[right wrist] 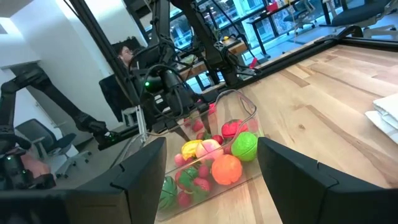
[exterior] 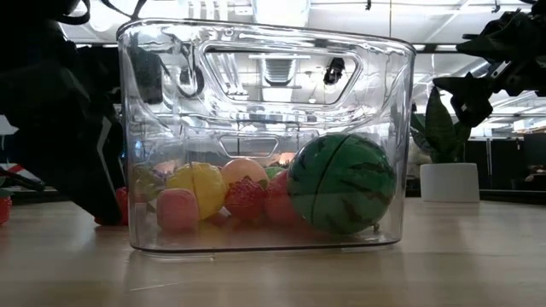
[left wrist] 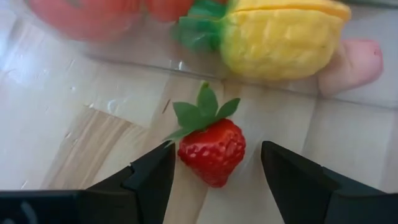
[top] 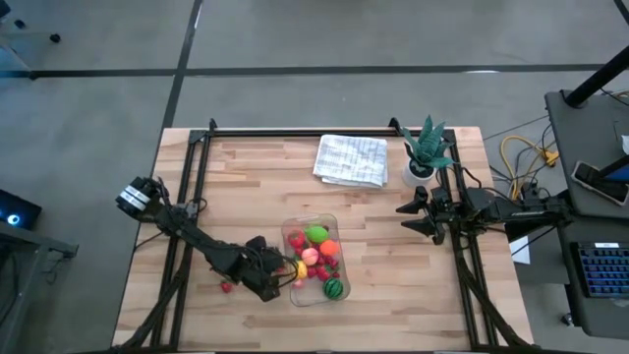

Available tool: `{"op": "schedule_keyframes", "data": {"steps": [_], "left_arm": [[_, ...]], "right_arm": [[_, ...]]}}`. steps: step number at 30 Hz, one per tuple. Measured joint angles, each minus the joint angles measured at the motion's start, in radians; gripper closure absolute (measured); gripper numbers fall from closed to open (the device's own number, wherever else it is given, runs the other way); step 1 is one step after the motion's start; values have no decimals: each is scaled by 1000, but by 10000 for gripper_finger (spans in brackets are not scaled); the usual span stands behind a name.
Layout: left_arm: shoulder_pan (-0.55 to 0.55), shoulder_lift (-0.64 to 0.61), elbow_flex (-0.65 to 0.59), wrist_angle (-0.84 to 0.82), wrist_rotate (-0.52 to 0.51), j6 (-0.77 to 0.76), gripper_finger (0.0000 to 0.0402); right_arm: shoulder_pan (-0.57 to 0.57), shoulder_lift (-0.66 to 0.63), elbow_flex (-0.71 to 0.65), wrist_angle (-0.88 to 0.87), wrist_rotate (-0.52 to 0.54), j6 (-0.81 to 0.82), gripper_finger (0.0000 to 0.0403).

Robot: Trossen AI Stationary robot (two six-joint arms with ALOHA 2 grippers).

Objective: Pick and placing Produce into tupperware
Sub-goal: Put the red strawberry into the transparent bin

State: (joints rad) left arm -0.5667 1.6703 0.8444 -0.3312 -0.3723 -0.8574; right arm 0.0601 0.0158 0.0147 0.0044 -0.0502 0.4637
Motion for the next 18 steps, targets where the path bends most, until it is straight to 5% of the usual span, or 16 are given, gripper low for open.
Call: {"op": "schedule_keyframes", "data": {"steps": [9,18], "left_arm": [[11,20,0,11,-2,0,181],[18,20,-7,16,-10,7,234]], "right_arm": [[0,0,0,0,0,0,161],[0,0,0,0,0,0,161]]}}
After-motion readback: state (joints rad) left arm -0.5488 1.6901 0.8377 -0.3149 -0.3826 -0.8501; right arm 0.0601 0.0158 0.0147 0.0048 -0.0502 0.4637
